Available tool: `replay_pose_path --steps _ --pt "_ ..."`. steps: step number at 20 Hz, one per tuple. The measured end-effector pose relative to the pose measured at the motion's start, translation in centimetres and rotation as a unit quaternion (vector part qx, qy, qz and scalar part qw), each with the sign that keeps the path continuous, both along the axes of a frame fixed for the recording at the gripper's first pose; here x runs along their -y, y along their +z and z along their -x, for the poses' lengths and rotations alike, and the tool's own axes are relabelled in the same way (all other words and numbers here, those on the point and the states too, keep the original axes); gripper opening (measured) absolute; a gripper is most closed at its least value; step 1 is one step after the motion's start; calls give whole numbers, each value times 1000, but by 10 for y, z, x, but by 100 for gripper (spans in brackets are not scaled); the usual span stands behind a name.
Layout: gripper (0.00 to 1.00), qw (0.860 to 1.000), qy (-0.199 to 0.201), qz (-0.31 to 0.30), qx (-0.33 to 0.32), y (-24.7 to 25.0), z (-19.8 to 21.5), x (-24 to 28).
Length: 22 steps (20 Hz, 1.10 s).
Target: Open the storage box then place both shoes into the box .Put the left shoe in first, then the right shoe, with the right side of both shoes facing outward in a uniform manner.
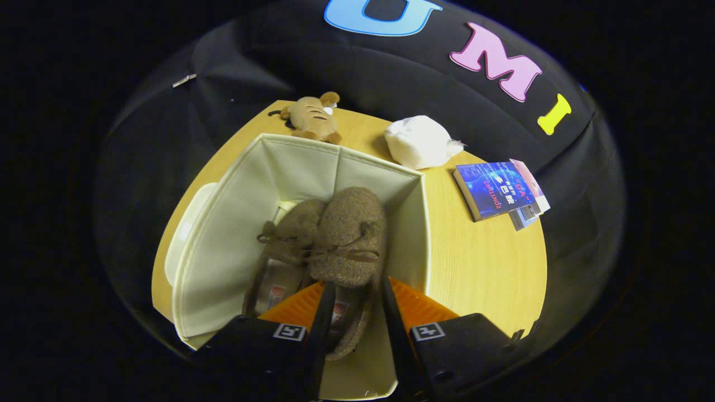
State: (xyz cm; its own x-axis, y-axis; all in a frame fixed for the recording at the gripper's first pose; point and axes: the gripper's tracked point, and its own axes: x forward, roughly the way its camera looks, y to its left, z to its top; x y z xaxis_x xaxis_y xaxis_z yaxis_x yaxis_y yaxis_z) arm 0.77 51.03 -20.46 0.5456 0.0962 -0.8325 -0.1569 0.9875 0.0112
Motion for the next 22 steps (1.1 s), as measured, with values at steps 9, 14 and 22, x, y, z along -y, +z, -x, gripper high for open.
replay_pose_path --steps 9,14,22 --pt "98 996 -3 -55 66 39 -9 10" --pt "98 986 1 -128 107 69 -14 28" --pt "98 967 24 -152 205 108 -12 133"
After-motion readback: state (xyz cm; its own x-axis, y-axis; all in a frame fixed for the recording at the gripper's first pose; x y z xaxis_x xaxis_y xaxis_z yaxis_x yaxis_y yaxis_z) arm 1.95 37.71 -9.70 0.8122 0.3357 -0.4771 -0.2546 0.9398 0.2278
